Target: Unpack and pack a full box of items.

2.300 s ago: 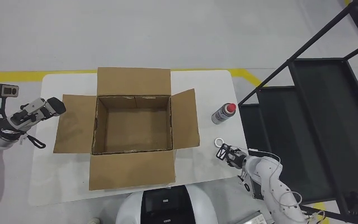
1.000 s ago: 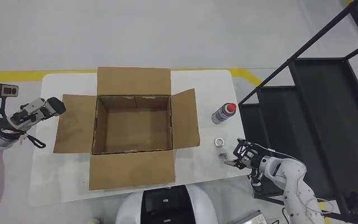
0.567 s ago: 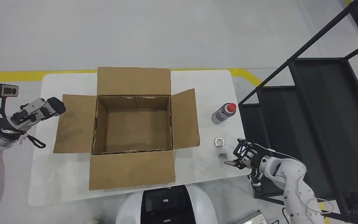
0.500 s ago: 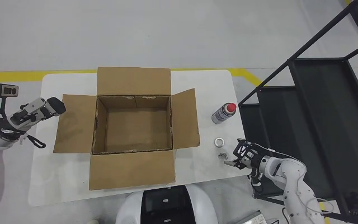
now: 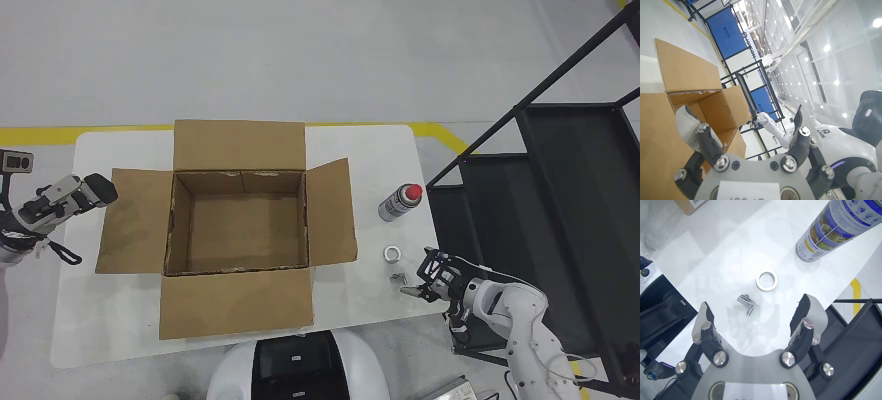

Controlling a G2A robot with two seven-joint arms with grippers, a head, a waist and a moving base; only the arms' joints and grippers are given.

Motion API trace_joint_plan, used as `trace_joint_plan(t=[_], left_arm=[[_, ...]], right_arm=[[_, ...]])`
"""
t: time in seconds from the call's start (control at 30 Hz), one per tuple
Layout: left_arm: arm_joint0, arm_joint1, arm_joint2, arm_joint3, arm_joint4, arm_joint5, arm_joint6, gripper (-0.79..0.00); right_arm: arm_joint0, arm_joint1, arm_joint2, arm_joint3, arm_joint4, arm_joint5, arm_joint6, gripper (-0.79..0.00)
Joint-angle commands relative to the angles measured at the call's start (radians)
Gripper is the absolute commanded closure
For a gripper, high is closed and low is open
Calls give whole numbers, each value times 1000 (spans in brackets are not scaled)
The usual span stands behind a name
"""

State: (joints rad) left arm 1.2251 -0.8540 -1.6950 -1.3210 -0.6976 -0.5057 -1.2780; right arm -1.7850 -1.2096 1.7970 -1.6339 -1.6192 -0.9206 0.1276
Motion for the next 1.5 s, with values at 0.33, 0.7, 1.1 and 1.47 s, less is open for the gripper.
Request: trace_joint_plan(t=[0.33, 0.7, 1.1, 1.47], left_arm=[[0, 0, 0, 0, 0, 0, 0, -785], [0, 0, 0, 0, 0, 0, 0, -785], [0, 0, 0, 0, 0, 0, 0, -785], [0, 0, 0, 0, 0, 0, 0, -785]], right_arm=[[-27, 17, -110, -78, -196, -22, 22, -785], [37, 23, -166, 36, -192, 36, 51, -785], [120, 28, -196, 145, -137, 72, 111, -671], [127, 38, -218, 153, -152, 122, 97, -126]])
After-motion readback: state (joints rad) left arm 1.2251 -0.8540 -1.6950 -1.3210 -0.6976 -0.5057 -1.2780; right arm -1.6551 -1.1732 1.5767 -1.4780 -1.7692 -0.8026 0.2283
